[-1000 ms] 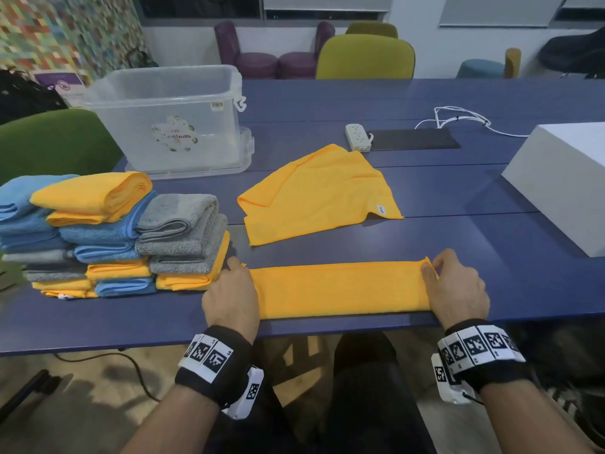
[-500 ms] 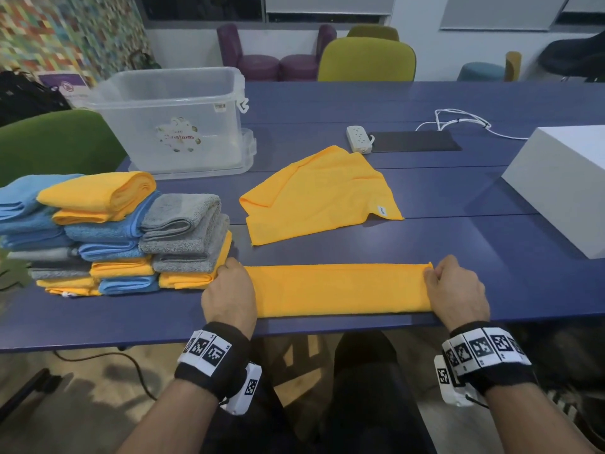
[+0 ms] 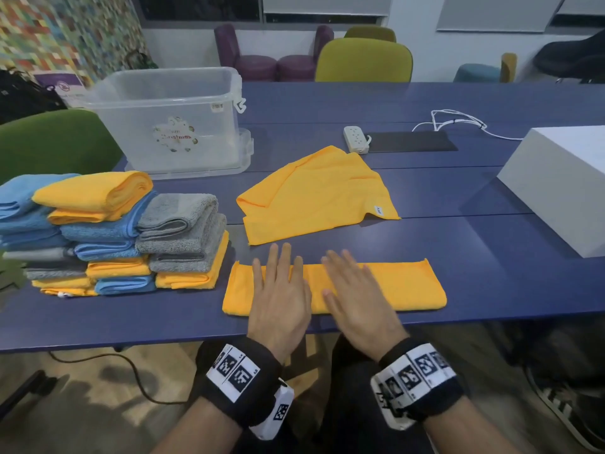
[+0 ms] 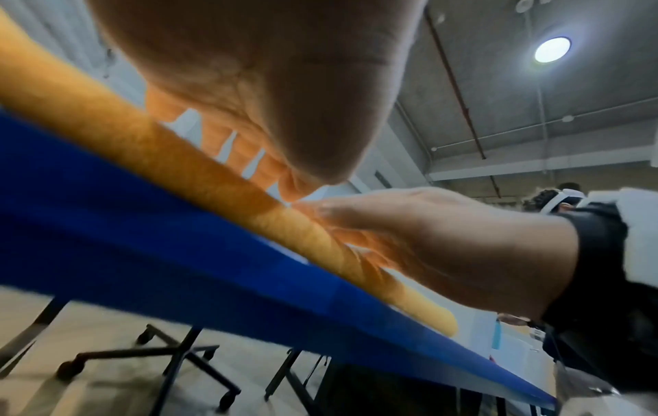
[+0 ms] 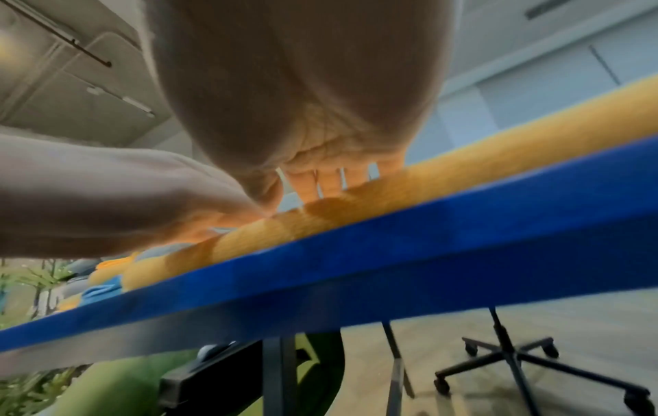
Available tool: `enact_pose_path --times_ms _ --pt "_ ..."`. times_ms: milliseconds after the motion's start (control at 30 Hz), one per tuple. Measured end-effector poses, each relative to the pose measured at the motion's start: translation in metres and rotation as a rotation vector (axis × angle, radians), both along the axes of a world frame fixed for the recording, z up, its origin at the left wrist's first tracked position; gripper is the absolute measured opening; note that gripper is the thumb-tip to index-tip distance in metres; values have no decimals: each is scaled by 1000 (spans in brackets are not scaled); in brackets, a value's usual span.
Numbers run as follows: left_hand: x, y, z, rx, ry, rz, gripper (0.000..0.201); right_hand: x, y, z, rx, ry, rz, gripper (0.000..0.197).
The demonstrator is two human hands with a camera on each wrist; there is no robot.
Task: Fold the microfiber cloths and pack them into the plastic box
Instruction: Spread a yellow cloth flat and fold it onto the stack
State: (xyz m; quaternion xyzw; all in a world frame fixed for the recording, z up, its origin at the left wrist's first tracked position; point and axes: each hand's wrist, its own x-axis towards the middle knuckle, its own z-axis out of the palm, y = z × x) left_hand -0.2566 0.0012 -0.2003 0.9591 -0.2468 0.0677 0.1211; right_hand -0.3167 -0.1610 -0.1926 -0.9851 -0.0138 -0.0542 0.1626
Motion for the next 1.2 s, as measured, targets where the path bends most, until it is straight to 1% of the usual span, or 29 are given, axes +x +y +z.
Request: enact_pose_path --times_ms 67,100,200,300,367,533,600,667,733,800,867,933,1000,1100,1200 --pt "2 3 -11 59 117 17 65 3 9 -9 11 133 17 58" --pt "5 8 -15 85 144 34 69 3 5 -12 -15 158 1 59" --pt "13 29 -22 91 135 83 74 -1 -29 -20 -68 168 -75 61" --pt "18 48 -23 51 153 137 80 -16 -74 -22 -83 186 -207 72" --pt "19 55 -23 45 166 123 83 -24 -94 -21 -82 202 -260 71" --pt "20 56 -21 43 183 97 88 -26 -99 -20 -111 237 -283 64" --pt "21 55 -18 33 219 96 87 -22 -90 -17 -148 199 -321 67" --pt "25 54 -11 5 232 89 78 -16 -66 -11 -167 122 -332 74" --pt "31 52 0 -12 205 82 63 -7 -28 -7 -149 73 -219 75" --pt "36 50 12 57 178 87 54 3 15 -6 -86 75 -50 69" --pt "43 47 23 196 171 101 56 13 45 -12 -65 93 44 63" --pt "51 44 35 301 218 109 59 18 57 -19 -85 111 53 61" --pt "57 43 48 326 287 126 53 19 56 -25 -92 93 49 61" --pt "61 46 62 232 374 193 51 18 52 -28 -65 82 69 63" --pt "63 60 66 39 471 244 45 19 51 -27 -45 87 54 69"
